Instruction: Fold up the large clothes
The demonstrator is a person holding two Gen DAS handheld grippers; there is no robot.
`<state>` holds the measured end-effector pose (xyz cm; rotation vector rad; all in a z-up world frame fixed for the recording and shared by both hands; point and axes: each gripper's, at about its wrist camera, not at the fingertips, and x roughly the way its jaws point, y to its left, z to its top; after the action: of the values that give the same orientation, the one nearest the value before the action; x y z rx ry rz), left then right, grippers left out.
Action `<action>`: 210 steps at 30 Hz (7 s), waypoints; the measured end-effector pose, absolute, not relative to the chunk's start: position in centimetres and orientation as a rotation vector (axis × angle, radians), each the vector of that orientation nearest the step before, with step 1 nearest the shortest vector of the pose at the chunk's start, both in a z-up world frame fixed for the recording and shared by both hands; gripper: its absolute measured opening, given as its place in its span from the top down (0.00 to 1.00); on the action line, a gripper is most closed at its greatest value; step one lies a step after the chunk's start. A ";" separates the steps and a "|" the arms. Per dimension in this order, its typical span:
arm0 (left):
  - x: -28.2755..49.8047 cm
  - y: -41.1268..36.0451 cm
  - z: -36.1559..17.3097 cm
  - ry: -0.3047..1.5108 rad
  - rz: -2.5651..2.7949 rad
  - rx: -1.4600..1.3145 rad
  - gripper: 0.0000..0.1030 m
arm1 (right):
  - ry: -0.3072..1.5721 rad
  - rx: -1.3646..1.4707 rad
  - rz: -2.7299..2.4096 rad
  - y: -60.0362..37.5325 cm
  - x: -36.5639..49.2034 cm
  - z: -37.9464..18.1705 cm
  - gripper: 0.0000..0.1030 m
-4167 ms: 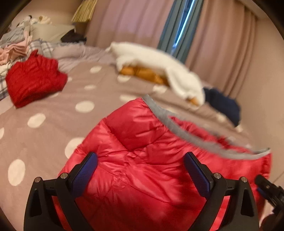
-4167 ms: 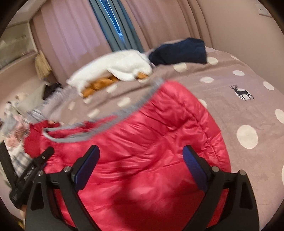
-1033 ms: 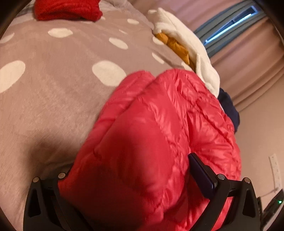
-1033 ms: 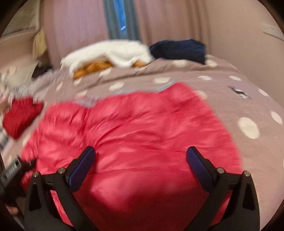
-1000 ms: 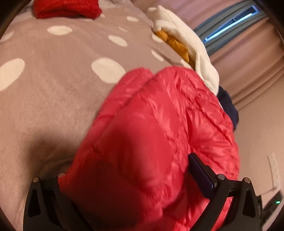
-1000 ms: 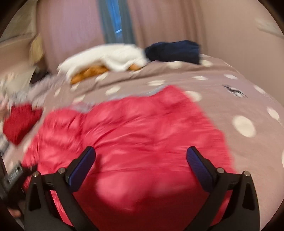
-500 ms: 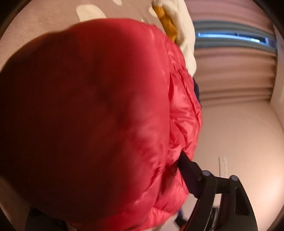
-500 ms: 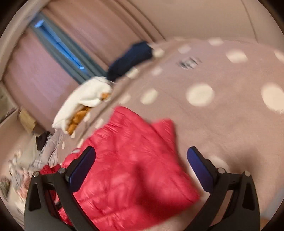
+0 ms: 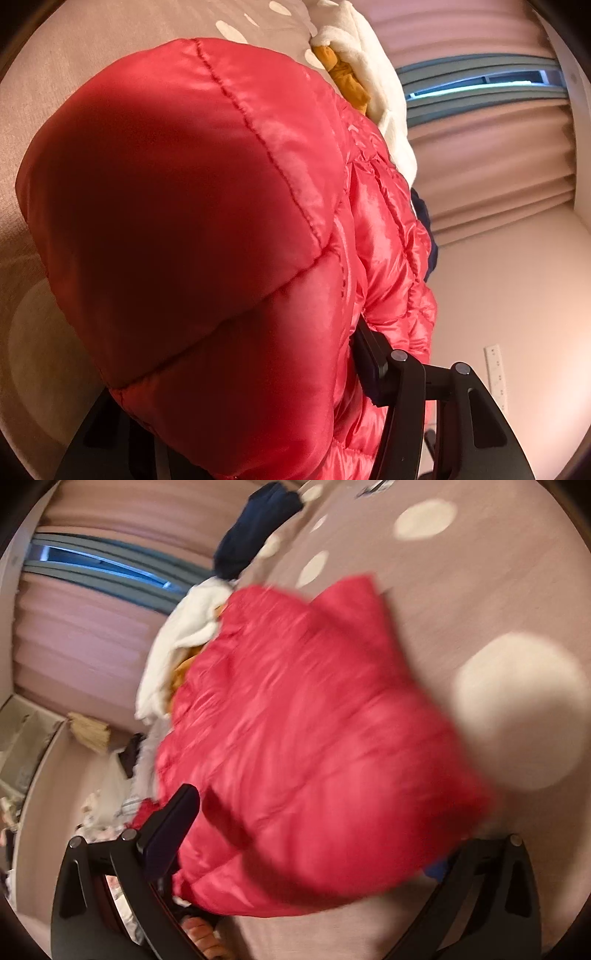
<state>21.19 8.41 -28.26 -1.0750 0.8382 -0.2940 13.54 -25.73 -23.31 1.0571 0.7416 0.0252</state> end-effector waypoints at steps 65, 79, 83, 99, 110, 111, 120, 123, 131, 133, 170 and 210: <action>26.2 0.9 -25.0 0.865 -0.837 -0.686 0.58 | 0.914 0.895 0.126 -22.7 17.0 -24.2 0.59; 23.5 0.0 -24.7 0.878 -0.821 -0.628 0.59 | 0.690 0.851 -0.020 -29.3 12.1 -15.9 0.27; 23.7 -0.8 -25.1 0.879 -0.813 -0.605 0.60 | 0.676 0.768 -0.060 -29.0 12.6 -15.2 0.26; 21.0 0.2 -23.3 0.843 -0.760 -0.556 0.58 | 0.664 0.743 -0.074 -28.9 13.4 -15.5 0.26; 14.2 -0.7 -16.4 0.723 -0.708 -0.353 0.16 | 0.641 0.780 -0.121 -30.8 12.9 -16.0 0.22; 13.5 0.2 -15.7 0.697 -0.712 -0.376 0.16 | 0.637 0.781 -0.125 -30.9 12.8 -15.9 0.21; 13.2 13.2 -15.6 0.514 -0.157 -0.662 0.14 | 0.623 0.785 -0.134 -30.7 12.4 -15.5 0.19; 17.2 14.6 -19.8 0.685 0.044 -0.648 0.14 | 0.616 0.756 -0.102 -29.6 12.8 -14.6 0.14; 20.5 13.8 -23.6 0.832 -0.076 -0.844 0.15 | 0.619 0.654 -0.005 -25.7 14.1 -13.3 0.13; 19.9 13.3 -22.8 0.798 -0.125 -0.814 0.15 | 0.640 0.648 0.002 -25.6 14.3 -13.7 0.13; 23.8 -1.4 -27.6 0.969 -0.553 -0.616 0.00 | 0.663 0.715 0.000 -26.8 16.6 -14.3 0.30; 21.7 -2.6 -26.7 0.870 -0.394 -0.402 0.00 | 0.953 0.440 -0.107 -24.6 18.5 -21.5 0.67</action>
<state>21.69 -2.60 -26.69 -0.4023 0.8699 -0.3938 18.46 -24.59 -21.51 0.4396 0.9531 -0.1070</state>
